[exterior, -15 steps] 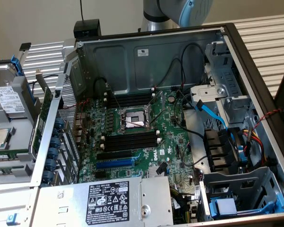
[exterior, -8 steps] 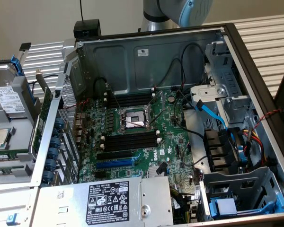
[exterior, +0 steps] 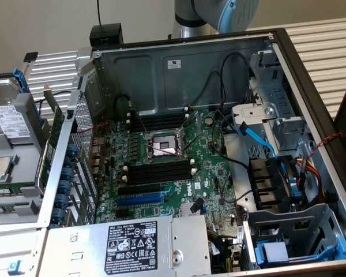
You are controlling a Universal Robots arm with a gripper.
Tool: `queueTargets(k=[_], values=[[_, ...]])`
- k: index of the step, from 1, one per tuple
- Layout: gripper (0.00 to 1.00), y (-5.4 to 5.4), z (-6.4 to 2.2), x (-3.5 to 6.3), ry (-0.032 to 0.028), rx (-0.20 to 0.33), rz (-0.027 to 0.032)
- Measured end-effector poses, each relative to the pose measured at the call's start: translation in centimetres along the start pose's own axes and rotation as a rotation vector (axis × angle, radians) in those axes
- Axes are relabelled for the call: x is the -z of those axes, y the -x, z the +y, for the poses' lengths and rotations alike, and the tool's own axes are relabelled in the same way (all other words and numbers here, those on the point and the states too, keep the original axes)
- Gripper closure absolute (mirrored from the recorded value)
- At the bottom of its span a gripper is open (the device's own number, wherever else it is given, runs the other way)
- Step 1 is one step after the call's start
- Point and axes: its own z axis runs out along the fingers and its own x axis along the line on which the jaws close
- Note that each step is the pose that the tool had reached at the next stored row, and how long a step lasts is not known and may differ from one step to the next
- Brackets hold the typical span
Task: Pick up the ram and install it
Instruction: 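Pick up the ram and move it above insertion slot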
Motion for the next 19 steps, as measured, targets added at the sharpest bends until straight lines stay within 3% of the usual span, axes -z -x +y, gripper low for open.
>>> queueTargets(k=[19], values=[[0.69, -0.3, -0.01, -3.44, 0.0003, 0.013, -0.0029]])
